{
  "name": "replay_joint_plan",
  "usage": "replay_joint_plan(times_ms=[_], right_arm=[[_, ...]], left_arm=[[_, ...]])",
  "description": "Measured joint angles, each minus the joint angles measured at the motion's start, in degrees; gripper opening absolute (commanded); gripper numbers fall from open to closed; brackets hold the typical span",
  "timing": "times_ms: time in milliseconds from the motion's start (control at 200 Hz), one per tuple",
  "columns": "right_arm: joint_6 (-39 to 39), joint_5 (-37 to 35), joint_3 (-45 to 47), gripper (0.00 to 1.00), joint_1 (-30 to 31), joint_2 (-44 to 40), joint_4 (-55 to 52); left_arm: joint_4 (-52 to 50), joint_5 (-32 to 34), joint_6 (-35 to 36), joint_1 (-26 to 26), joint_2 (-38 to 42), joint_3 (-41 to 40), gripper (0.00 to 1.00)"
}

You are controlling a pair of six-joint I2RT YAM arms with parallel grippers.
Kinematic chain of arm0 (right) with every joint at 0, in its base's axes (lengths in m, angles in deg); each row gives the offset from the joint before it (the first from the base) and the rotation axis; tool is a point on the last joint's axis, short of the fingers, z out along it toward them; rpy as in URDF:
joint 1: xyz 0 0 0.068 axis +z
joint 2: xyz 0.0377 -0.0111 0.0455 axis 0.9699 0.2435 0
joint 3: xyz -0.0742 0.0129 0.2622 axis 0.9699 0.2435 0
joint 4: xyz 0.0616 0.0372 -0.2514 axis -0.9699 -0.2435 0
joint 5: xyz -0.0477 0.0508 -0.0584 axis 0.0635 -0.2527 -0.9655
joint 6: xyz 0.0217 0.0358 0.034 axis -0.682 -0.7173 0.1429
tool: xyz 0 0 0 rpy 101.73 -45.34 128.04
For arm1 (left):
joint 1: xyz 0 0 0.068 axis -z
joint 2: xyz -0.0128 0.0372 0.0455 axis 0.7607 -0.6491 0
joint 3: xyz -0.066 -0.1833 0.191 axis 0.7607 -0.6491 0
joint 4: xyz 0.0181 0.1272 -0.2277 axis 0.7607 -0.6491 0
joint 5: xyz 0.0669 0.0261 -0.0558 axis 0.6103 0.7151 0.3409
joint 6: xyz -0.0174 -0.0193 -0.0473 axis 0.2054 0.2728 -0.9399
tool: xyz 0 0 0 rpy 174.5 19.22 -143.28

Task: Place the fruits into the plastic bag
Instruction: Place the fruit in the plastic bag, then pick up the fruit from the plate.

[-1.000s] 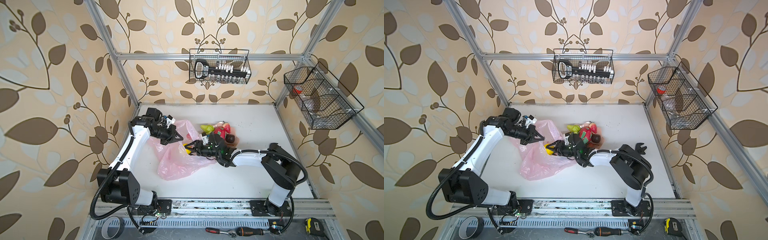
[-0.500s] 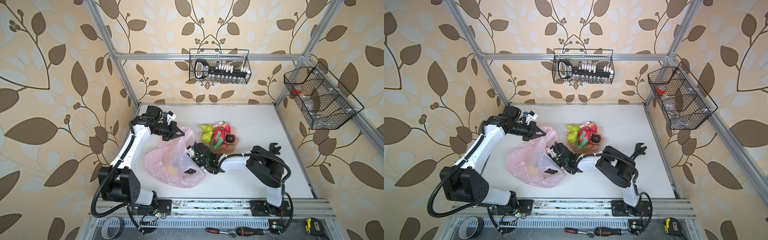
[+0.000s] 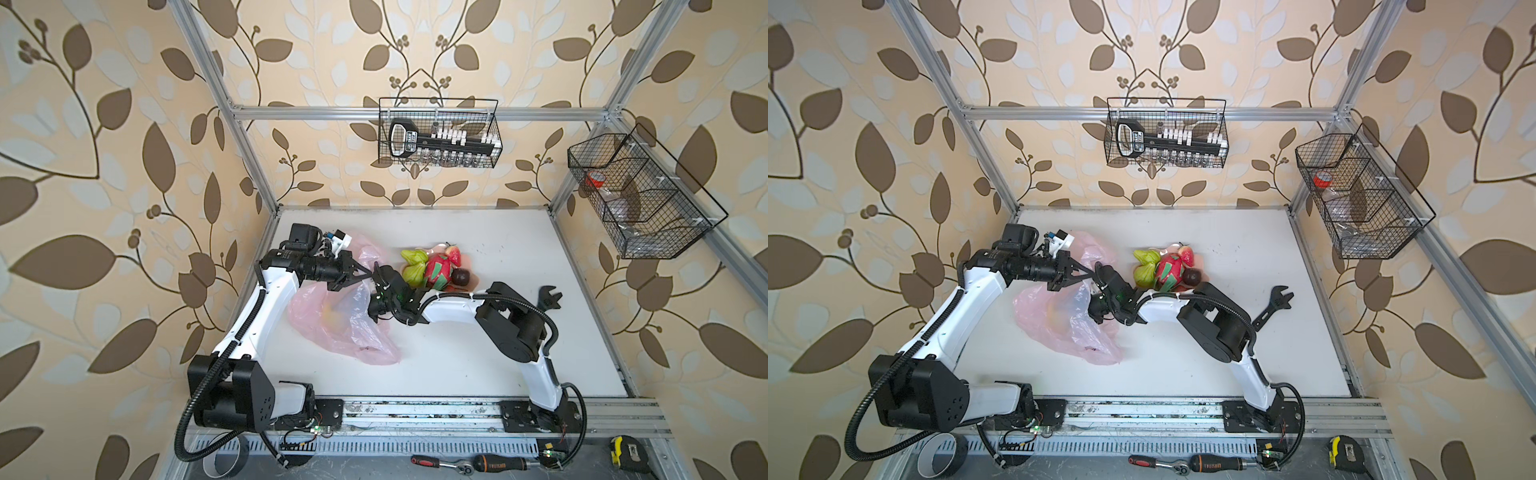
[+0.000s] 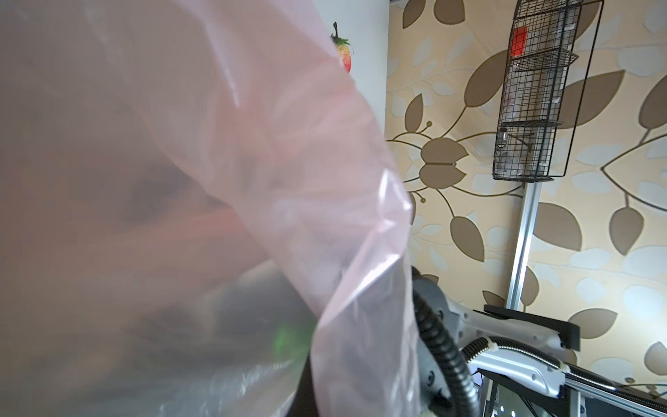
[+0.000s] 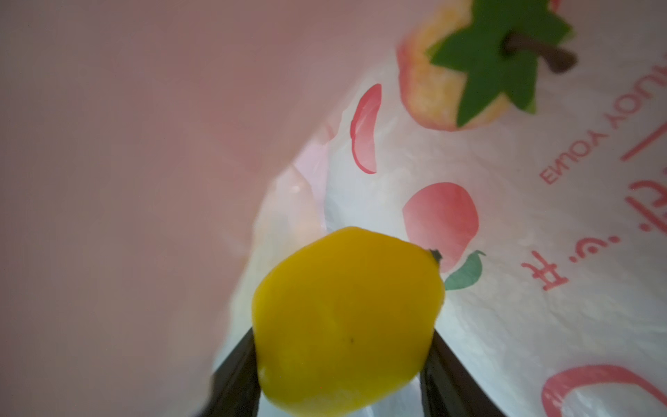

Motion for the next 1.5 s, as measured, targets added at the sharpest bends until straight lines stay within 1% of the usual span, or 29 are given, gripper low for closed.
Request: replay_joint_plan(times_ms=[305,370,465,485,590,765,915,1080,1265,1499], right_arm=[[2.19,-0.07,-0.39,0.81,-0.55,1.46,-4.0],[3.04,-0.09,-0.28,0.85,-0.85,1.42,-4.37],[4.68,-0.22,0.61,0.88,-1.62,0.5,-5.33],[4.96,-0.22,0.9,0.91,-1.81,0.15,-5.7],[6.99,-0.39,3.17,1.0,-2.91,-3.13,-7.41],[9.4,-1.07,9.25,1.0,-4.92,-11.67,-9.09],[11.72,-1.79,13.77,1.0,-6.67,-18.6,-11.72],[15.28,-2.73,16.68,1.0,-8.2,-25.57,-16.46],[20.46,-4.33,17.92,1.0,-10.12,-32.61,-23.87],[27.06,-6.97,20.44,0.99,-16.11,-41.66,-33.29]], left_arm=[[-1.16,0.76,0.7,-0.33,0.11,0.07,0.0],[-2.08,1.79,1.49,-0.33,0.09,0.26,0.0],[-3.89,3.32,2.34,-0.35,-0.07,1.14,0.0],[-4.24,3.61,2.54,-0.35,-0.15,1.42,0.0],[-6.16,6.1,3.78,-0.37,-0.63,3.45,0.0],[-9.64,10.05,5.97,-0.37,-0.68,6.49,0.0],[-12.22,12.66,7.87,-0.37,-0.85,6.97,0.0],[-13.18,13.77,8.74,-0.37,-1.4,6.97,0.0],[-13.18,13.75,9.11,-0.37,-1.42,6.97,0.0],[-12.98,13.51,9.18,-0.37,-1.42,6.4,0.0]])
